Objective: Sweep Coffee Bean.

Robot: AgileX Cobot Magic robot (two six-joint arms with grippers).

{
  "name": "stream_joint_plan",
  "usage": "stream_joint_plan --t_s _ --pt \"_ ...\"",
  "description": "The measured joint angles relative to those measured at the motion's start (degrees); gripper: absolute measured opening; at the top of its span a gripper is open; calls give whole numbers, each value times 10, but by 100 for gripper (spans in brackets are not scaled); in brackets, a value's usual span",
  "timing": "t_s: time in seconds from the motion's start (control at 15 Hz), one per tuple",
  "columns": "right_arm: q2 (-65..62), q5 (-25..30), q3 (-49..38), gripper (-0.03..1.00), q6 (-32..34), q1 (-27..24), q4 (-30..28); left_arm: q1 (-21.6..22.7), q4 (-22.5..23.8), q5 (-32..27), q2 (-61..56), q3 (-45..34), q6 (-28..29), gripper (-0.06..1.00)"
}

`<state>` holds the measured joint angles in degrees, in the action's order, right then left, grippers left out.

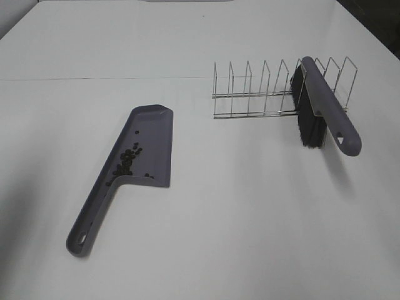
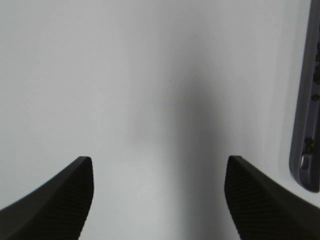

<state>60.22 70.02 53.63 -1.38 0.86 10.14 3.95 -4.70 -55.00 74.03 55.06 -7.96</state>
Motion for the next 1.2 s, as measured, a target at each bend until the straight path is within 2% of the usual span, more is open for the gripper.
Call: stream_joint_plan --t_s 0.2,0.6,0.8,1.2 --pt "-85 0 -48 60 0 0 0 0 0 -38 -108 -48 -3 65" --pt "-266 2 -95 60 0 0 -13 0 3 -80 -312 -90 17 65" --pt "-380 2 -100 60 1 0 -62 0 32 -105 -421 -106 34 65" --pt "-520 2 -117 60 2 0 -80 0 73 -113 -589 -174 70 65"
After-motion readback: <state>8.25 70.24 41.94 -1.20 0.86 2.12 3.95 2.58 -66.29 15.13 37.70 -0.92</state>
